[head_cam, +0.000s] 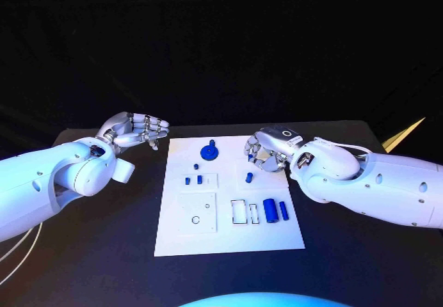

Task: Assemble the parts on the task board

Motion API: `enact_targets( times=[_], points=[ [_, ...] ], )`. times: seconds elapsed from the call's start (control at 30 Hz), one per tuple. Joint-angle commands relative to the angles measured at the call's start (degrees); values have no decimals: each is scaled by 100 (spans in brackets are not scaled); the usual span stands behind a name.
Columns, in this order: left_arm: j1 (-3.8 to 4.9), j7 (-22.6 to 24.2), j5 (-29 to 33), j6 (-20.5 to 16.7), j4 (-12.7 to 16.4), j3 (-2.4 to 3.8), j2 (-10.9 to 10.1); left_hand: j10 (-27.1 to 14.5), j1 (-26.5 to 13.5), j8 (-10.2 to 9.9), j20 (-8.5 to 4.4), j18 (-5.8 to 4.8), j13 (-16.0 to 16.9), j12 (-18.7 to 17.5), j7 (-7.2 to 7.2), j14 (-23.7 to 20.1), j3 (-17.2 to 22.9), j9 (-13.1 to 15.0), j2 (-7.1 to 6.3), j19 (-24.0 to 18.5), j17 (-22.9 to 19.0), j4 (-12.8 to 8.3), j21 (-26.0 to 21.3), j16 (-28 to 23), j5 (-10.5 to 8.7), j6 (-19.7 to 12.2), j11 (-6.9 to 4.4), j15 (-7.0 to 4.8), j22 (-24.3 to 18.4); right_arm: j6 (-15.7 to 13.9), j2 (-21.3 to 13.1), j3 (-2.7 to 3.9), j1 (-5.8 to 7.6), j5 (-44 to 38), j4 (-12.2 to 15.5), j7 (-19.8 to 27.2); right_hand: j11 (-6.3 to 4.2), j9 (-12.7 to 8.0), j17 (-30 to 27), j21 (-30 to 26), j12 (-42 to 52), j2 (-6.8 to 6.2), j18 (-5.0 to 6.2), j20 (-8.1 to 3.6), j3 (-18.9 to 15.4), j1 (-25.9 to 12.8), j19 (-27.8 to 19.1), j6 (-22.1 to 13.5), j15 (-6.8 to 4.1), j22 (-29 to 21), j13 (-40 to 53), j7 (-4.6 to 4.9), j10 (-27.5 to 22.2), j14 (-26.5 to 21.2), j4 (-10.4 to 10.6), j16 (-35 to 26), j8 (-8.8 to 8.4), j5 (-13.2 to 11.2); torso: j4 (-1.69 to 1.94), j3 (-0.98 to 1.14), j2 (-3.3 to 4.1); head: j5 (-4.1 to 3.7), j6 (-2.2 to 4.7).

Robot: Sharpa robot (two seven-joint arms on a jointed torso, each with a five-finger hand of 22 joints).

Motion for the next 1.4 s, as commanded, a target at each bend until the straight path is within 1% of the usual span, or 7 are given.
enact_targets(
  times=[0.03,0.2,0.3,0.53,0.8,1.07,1.4],
  points=[
    [0,64,8,-27,31,6,18,-33,-50,-38,-23,35,-47,87,40,-30,-21,-26,10,2,-49,0,-66,-90,116,36,18,16,-73,-149,35,8,-8,100,205,87,-132,194,55,130,0,277,-166,-24,243,27,192,85,-51,613,55,-1,275,350,-134,90,238,44,3,-1,-3,83,8],
    [-4,135,41,-93,76,6,30,-30,-42,-34,-22,35,-45,96,40,-31,-18,-24,19,2,-53,-5,-67,-91,120,42,17,16,-74,-280,174,10,-96,228,471,191,-132,196,50,131,-1,277,-166,-25,245,27,192,84,-51,614,56,-1,275,349,-137,86,238,44,3,-11,-5,206,-21],
    [-5,174,102,-140,104,5,43,-30,-42,-34,-22,35,-45,96,40,-31,-18,-24,19,2,-53,-5,-67,-91,120,42,17,16,-74,-300,312,5,-192,269,523,241,-132,197,47,118,-3,278,-163,-26,247,27,186,82,-52,602,56,0,275,349,-139,86,238,45,0,-19,-15,343,-47],
    [-6,241,296,-248,160,4,87,-29,-42,-33,-22,35,-44,101,41,-31,-19,-23,20,3,-55,-6,-67,-91,121,45,18,16,-75,-267,625,-18,-468,253,421,326,-130,202,41,107,-10,280,-160,-27,255,28,180,74,-52,594,57,4,271,348,-150,83,238,46,19,-24,-13,594,-114],
    [-4,242,367,-282,193,3,160,-32,-50,-29,-20,34,-42,107,42,-36,-26,-22,18,1,-59,-2,-71,-94,121,51,20,19,-76,-225,821,-42,-720,205,256,368,-129,204,38,117,-13,282,-162,-28,258,27,184,71,-52,603,57,7,270,347,-153,83,238,47,15,-32,-6,797,-196],
    [-1,229,378,-287,184,3,279,-34,-53,-26,-19,33,-42,111,41,-38,-29,-21,19,0,-62,0,-73,-96,121,55,20,20,-78,-175,903,-63,-855,174,124,366,-129,204,38,117,-13,282,-162,-28,258,27,184,71,-52,603,57,7,270,347,-153,83,238,47,13,-21,-7,879,-265],
    [1,211,380,-253,177,3,388,-37,-56,-23,-18,33,-41,115,40,-41,-31,-19,21,-2,-65,2,-75,-98,122,60,20,21,-79,-189,982,-73,-970,172,28,372,-126,209,34,121,-18,284,-163,-28,264,24,184,65,-50,607,59,10,269,346,-161,83,238,46,-3,-7,7,940,-286]
  ],
)
